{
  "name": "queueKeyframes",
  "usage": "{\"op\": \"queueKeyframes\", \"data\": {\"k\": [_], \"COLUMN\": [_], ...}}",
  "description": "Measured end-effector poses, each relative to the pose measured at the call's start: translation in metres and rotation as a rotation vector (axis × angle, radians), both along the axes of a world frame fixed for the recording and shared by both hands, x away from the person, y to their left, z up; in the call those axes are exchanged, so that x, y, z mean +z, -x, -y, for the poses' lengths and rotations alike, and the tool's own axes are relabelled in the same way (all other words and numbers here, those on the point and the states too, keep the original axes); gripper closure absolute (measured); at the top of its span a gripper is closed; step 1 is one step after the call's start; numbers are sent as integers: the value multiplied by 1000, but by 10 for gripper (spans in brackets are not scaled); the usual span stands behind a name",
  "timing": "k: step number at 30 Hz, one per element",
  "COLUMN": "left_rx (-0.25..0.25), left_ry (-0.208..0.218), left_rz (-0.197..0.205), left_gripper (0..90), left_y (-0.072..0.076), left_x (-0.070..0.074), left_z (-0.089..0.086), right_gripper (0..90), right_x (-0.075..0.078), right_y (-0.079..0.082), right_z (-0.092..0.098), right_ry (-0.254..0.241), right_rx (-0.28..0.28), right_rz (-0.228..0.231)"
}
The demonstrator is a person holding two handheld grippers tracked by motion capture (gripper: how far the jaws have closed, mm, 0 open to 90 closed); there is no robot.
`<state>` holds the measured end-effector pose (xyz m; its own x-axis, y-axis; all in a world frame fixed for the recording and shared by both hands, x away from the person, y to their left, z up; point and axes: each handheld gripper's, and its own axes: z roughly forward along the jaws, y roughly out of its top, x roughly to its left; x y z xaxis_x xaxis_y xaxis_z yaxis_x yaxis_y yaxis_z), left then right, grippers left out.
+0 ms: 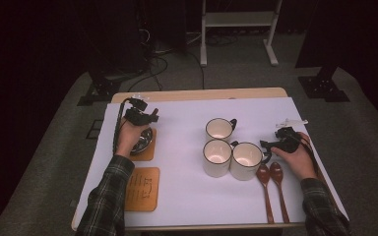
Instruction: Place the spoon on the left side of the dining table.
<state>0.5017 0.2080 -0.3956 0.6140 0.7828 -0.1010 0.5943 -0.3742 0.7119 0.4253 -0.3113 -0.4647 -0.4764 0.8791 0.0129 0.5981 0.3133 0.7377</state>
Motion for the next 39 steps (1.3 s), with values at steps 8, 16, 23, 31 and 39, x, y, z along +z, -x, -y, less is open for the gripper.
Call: {"op": "queueKeyframes", "data": {"k": [8, 16, 23, 31, 39], "left_rx": [28, 49, 77, 103, 127], "left_ry": [-4, -7, 0, 9, 11], "left_rz": [-4, -7, -11, -15, -20], "left_gripper": [900, 900, 900, 900, 900], "left_y": [-4, -5, -6, -7, -7], "left_x": [1, 2, 2, 2, 2], "left_z": [-12, -21, -31, -43, -53], "right_gripper": [185, 186, 185, 186, 186], "right_x": [0, 0, 0, 0, 0], "right_y": [0, 0, 0, 0, 0], "right_z": [0, 0, 0, 0, 0], "right_ry": [0, 0, 1, 1, 1], "right_rx": [0, -1, -1, -1, -1], "right_rz": [0, 0, 0, 0, 1]}}
